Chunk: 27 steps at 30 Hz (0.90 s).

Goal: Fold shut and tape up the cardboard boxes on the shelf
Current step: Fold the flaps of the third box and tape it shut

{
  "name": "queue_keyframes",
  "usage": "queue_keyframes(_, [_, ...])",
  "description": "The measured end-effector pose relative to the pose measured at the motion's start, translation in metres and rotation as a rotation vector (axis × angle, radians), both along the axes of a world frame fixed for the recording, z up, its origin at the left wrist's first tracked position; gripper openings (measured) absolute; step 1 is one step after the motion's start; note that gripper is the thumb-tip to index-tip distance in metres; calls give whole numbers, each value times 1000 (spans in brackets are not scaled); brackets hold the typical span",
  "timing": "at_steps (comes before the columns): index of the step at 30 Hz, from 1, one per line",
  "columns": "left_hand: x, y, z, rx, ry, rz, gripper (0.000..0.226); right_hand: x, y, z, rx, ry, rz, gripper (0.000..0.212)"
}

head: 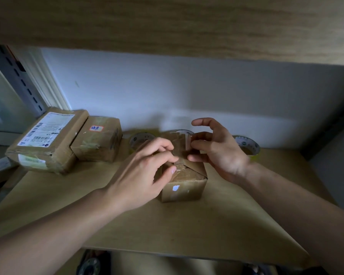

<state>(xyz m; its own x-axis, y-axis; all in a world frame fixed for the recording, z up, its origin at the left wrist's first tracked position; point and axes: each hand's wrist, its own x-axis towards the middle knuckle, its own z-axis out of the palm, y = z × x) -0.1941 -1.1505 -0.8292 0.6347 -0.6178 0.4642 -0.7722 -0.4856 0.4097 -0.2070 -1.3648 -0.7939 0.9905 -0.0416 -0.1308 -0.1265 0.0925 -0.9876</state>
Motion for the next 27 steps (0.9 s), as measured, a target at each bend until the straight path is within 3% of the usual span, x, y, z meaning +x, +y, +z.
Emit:
queue_keyframes(10, [5,3,-2,29,-14,-26,23,5,10,6,-134,1,-70,50])
queue_keyframes(15, [4,6,-3,-47,10,5,16,9,18,8,-243,-4,-93,47])
queue_keyframes(27, [-1,4,-3,-6,-134,30,22,13,27,6,-398,44,-182,43])
